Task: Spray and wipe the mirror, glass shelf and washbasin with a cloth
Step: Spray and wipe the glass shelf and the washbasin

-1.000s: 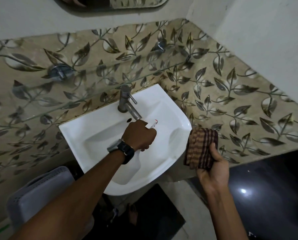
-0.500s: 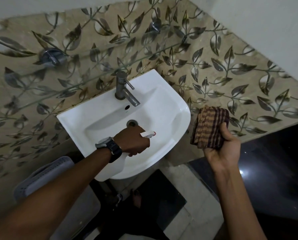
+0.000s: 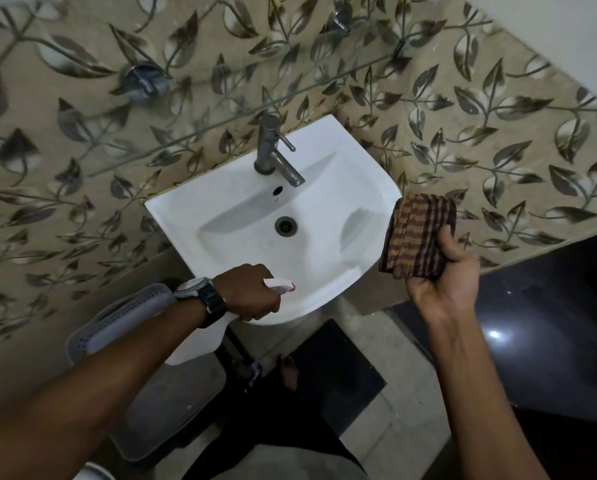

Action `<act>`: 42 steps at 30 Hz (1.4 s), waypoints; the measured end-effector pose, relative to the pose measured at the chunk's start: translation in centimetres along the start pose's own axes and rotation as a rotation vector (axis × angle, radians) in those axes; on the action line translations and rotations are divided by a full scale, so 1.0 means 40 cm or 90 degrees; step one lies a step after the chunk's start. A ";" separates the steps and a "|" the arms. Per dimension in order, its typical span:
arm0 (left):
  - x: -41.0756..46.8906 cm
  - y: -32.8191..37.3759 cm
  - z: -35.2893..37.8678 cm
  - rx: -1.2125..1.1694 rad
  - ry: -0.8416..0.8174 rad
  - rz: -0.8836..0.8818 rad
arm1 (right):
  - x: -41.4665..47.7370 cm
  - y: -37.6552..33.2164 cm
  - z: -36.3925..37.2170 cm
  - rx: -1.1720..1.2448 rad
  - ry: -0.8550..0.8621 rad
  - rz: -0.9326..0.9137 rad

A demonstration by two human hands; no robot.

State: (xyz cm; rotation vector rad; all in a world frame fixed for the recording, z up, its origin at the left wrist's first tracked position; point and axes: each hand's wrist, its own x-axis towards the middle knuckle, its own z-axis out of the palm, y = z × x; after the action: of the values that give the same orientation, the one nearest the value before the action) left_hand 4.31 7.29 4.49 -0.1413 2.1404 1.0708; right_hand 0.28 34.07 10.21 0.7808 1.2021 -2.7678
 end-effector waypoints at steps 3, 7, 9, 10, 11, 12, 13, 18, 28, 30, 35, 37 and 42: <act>-0.017 -0.027 0.006 0.061 0.033 -0.008 | -0.010 0.022 0.006 -0.008 -0.008 0.007; -0.018 -0.091 0.016 0.135 0.117 0.001 | -0.021 0.047 0.017 -0.014 -0.020 0.001; -0.021 -0.123 0.019 0.180 0.107 -0.020 | -0.025 0.062 0.022 -0.018 -0.026 0.008; -0.024 -0.140 0.019 0.188 0.099 -0.025 | -0.027 0.069 0.025 -0.017 -0.026 0.012; -0.033 -0.151 0.020 0.183 0.106 -0.023 | -0.028 0.075 0.027 -0.015 -0.028 0.017; -0.040 -0.168 0.020 0.181 0.118 -0.023 | -0.029 0.084 0.029 -0.013 -0.033 0.022; -0.046 -0.184 0.021 0.170 0.130 -0.026 | -0.030 0.092 0.032 -0.011 -0.035 0.027; -0.117 -0.210 -0.008 0.098 0.221 -0.061 | -0.037 0.137 0.068 -0.018 -0.060 0.053; -0.150 -0.262 -0.040 -0.106 0.381 -0.152 | -0.027 0.221 0.127 -0.112 -0.127 0.100; -0.153 -0.268 -0.055 -0.203 0.419 -0.134 | -0.013 0.245 0.135 -0.167 -0.143 0.107; -0.181 -0.249 -0.083 -0.327 0.537 -0.081 | 0.046 0.344 0.174 -0.369 -0.223 0.176; -0.186 -0.244 -0.088 -0.378 0.578 -0.081 | 0.085 0.387 0.204 -0.455 -0.257 0.209; -0.181 -0.260 -0.102 -0.544 0.654 -0.117 | 0.247 0.475 0.335 -0.677 -0.304 0.027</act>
State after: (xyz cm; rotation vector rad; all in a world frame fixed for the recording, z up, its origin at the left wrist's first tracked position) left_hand 11.39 -3.96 4.00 -1.5282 2.1912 2.0014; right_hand -10.10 13.16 0.58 0.0290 2.0799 -1.6511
